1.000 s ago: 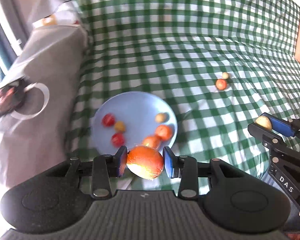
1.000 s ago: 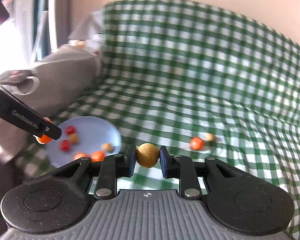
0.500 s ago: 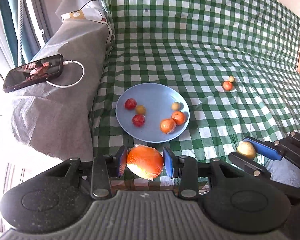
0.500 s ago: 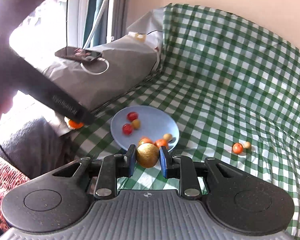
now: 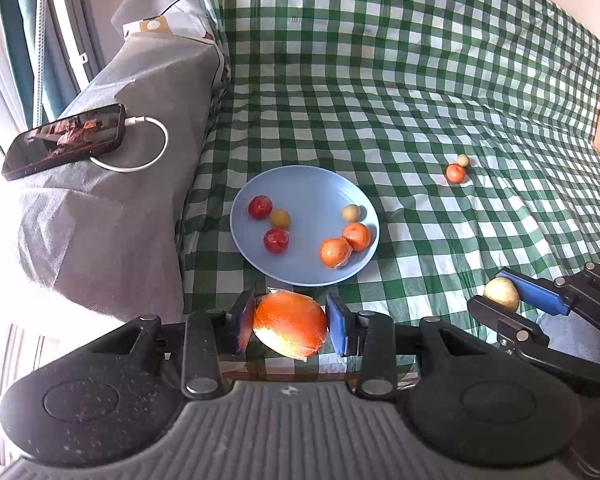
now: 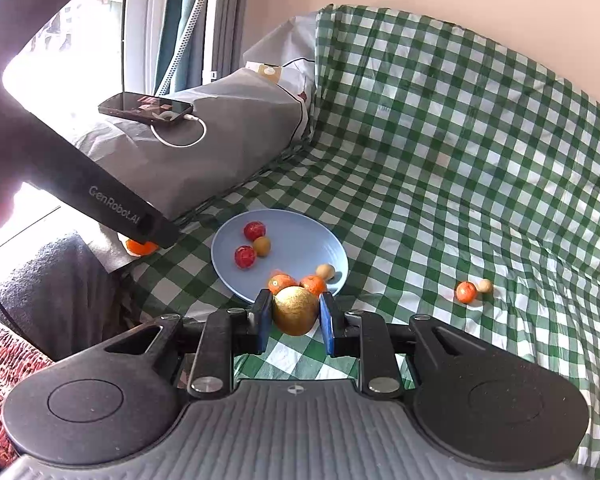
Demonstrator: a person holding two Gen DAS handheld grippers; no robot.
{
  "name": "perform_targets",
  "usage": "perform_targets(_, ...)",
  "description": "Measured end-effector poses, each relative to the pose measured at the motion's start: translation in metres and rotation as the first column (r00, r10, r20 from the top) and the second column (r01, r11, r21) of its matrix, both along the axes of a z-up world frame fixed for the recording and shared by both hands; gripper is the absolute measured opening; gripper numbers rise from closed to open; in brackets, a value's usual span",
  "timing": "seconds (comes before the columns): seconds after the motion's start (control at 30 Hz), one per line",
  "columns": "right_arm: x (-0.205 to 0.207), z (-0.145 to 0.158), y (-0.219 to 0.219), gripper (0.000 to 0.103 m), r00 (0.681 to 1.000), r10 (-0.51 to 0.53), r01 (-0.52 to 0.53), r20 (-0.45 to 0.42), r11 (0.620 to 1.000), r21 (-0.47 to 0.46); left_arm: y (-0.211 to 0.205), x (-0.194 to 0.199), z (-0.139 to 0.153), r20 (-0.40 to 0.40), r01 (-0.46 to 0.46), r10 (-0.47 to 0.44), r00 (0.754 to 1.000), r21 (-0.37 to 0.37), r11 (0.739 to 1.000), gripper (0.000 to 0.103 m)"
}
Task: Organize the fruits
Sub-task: 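Carry the orange and yellow fruit over the blue plate with both tools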
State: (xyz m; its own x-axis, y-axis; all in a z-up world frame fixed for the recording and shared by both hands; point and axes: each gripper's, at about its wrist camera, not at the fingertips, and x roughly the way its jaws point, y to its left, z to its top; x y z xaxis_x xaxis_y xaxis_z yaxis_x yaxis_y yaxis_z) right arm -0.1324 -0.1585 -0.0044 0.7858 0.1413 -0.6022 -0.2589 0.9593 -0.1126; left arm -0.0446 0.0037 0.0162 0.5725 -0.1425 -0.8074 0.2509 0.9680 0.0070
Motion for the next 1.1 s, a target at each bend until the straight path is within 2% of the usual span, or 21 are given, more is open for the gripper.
perform_targets(0.6,0.048,-0.016,-0.002,0.026,0.999,-0.009,0.009,-0.041,1.0,-0.008,0.0,0.055,-0.017,-0.045,-0.03,0.029,0.999,-0.005,1.0,0.043)
perform_targets(1.1,0.125,-0.036,0.0,0.026,0.997,0.023,-0.022,-0.07,1.0,0.021,-0.014,0.127,-0.046,-0.08,-0.035,0.034,0.996,-0.011,0.999,0.043)
